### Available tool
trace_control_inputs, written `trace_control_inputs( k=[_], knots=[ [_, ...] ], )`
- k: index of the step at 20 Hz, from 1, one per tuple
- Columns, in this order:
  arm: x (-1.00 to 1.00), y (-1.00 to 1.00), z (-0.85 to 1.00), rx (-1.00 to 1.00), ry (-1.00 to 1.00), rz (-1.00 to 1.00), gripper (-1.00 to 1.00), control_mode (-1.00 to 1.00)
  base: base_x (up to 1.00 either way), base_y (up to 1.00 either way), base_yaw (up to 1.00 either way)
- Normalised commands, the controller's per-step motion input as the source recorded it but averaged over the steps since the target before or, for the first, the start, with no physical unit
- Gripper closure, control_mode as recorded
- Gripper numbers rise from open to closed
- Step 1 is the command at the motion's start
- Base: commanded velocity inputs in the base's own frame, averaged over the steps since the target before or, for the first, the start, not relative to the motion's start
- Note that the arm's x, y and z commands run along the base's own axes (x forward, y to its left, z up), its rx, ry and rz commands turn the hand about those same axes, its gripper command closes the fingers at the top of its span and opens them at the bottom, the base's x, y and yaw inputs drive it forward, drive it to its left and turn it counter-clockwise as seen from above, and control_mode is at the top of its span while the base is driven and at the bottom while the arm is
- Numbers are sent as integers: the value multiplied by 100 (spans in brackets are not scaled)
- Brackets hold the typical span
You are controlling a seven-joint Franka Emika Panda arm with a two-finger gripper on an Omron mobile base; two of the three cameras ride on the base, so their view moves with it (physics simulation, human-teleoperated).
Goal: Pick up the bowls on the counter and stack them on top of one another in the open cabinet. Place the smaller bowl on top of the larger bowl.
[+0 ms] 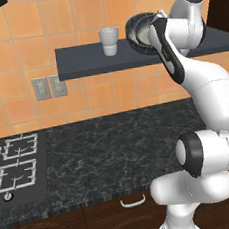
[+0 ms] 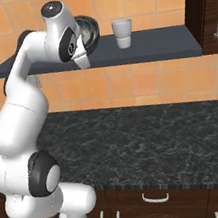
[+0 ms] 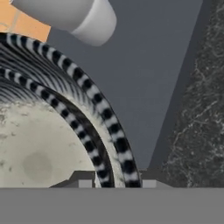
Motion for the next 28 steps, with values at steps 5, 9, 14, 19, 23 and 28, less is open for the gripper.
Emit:
trace_control_inputs(
  k=[5, 9, 14, 19, 23, 28],
  knots=[
    [24, 6, -2, -1, -1, 0, -100, -100, 0, 0, 0],
    [-2, 0, 0, 0, -13, 0, -100, -100, 0, 0, 0],
    [-43, 0, 8, 2, -25, 0, -100, -100, 0, 0, 0],
    [-100, 0, 0, 20, 0, -9, -100, -100, 0, 0, 0],
    [-100, -3, -34, 17, 22, -6, -100, -100, 0, 0, 0],
    [-100, 0, -99, 3, 25, -1, -100, -100, 0, 0, 0]
  ],
)
